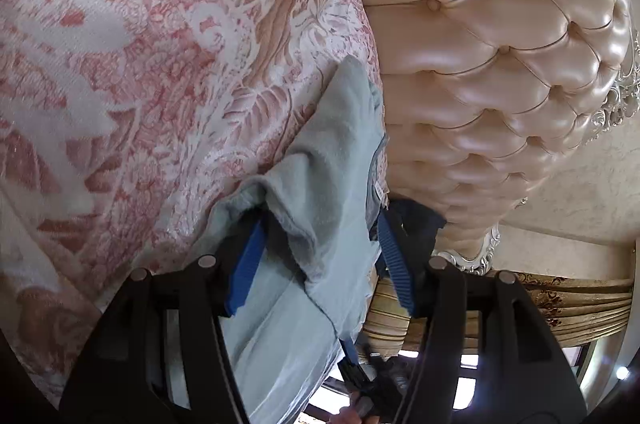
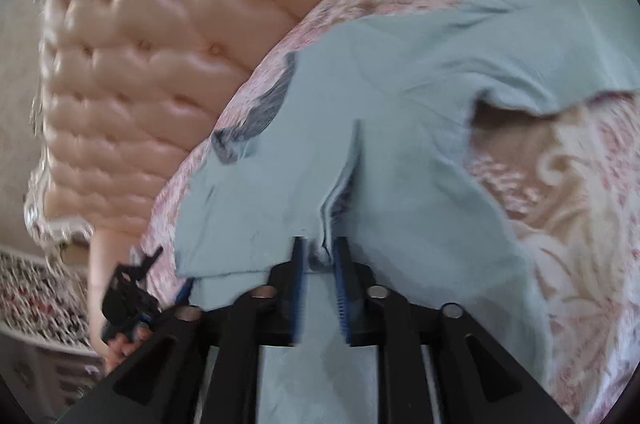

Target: Fold clothes

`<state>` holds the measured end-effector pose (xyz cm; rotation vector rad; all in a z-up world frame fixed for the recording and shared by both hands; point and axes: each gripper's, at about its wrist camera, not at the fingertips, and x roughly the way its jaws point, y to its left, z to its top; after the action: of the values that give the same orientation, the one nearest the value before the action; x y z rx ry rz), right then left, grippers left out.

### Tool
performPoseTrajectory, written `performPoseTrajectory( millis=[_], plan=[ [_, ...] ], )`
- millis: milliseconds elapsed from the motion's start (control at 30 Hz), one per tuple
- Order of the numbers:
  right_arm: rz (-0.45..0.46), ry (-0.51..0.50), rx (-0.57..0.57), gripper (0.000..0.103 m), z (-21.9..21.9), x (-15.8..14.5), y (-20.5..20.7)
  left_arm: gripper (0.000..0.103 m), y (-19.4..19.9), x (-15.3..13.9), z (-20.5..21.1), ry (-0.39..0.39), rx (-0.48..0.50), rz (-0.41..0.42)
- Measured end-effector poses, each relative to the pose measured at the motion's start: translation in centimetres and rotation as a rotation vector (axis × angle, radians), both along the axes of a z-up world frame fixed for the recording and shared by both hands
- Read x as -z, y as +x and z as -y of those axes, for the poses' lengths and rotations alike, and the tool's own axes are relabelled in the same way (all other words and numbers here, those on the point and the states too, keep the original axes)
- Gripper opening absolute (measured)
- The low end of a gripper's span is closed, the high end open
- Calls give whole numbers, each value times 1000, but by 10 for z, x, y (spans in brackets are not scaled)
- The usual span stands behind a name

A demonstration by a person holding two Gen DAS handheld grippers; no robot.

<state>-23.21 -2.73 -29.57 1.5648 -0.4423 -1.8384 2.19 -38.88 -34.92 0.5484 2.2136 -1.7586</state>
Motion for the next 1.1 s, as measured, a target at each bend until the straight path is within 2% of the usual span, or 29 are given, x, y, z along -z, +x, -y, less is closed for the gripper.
performPoseTrajectory(
  millis=[33, 67, 100, 267, 533, 633, 700, 967, 1033, 1067, 1100],
  plan=[
    [-18, 7, 6, 71, -1, -5, -5, 60, 0, 0, 0, 0, 1, -1],
    [-35, 10, 11, 98, -3, -10, -9, 60, 0, 1, 0, 2, 1, -2],
    [-38, -9, 14, 102, -3, -15, -15, 60, 0, 1, 0, 5, 1, -3],
    [12, -70, -14, 102, 7, -14, -36, 60, 2, 1, -1, 7, 6, -15],
    [54, -86, -87, 100, 23, -3, -29, 60, 3, 3, -2, 5, 3, -19],
    [72, -97, -128, 84, 29, 3, -25, 60, 4, 2, -2, -1, 0, -19],
    [86, -106, -152, 65, 32, 8, -24, 60, 5, 2, -3, -1, -2, -20],
    [87, -111, -158, 63, 39, 14, -29, 60, 6, -2, -2, -15, -4, -38],
    [57, -114, -164, 59, 43, 10, -31, 60, 7, -1, -2, -13, -9, -44],
    [42, -115, -167, 41, 44, 9, -32, 60, 8, -1, -2, -8, -13, -49],
    [27, -111, -167, 17, 45, 7, -32, 60, 8, 0, -2, 0, -18, -58]
  ],
)
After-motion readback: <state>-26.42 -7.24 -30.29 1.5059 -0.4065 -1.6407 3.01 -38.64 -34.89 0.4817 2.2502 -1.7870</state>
